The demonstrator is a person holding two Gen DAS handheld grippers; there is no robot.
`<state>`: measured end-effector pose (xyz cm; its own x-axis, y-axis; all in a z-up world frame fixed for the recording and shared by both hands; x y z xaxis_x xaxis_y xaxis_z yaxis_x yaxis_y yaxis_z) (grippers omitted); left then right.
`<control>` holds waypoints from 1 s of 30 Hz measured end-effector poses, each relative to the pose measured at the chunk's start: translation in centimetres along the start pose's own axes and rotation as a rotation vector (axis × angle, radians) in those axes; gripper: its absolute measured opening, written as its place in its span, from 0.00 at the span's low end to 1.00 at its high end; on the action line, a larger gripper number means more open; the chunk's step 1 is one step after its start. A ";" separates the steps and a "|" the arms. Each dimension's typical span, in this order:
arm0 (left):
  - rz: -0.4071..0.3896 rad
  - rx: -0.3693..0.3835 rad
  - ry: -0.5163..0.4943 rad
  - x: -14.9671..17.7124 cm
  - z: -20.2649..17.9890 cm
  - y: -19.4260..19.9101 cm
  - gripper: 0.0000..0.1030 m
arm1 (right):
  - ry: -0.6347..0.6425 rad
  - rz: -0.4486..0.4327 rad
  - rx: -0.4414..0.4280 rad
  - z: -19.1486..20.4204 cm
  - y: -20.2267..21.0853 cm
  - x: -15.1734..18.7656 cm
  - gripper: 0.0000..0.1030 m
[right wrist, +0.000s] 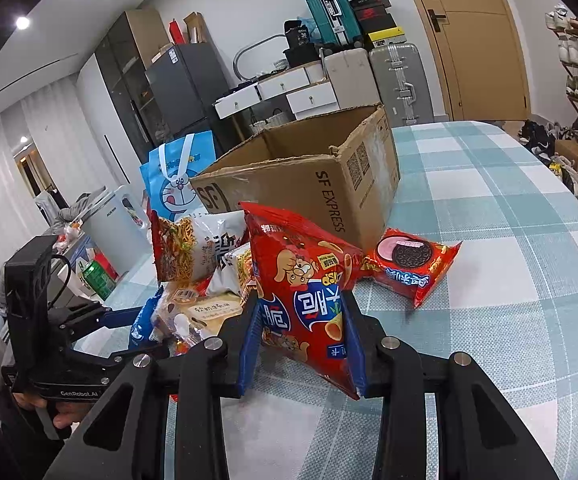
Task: Organize snacks
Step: 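Lift the Oreo pack and red cracker bag and carry them over the box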
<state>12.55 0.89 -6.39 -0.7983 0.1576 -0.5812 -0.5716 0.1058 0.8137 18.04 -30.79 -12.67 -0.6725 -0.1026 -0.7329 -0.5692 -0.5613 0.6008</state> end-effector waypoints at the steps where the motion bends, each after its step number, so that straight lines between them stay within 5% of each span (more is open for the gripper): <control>1: -0.006 0.008 -0.001 -0.1 -0.1 0.1 0.51 | 0.000 0.000 0.000 0.0 0.0 0.0 0.37; 3: -0.014 0.018 0.002 -0.1 0.0 0.3 0.43 | -0.001 -0.002 -0.001 0.0 0.0 0.0 0.37; 30: -0.289 0.045 0.119 -1.9 1.6 8.1 0.42 | 0.021 -0.058 -0.041 1.2 1.3 -0.2 0.37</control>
<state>9.70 3.04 1.30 -0.6220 -0.0010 -0.7830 -0.7712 0.1735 0.6124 16.86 -30.54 -11.37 -0.6287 -0.0865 -0.7728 -0.5864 -0.6000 0.5442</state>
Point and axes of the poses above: each gripper's, at about its wrist camera, not at the fingertips, and y roughly against the way its jaws point, z to its left, x to its underside, the point moved 4 cm from there along -y, roughly the way its jaws point, and after that the axes turned 4 degrees about z, right-handed, at the moved point
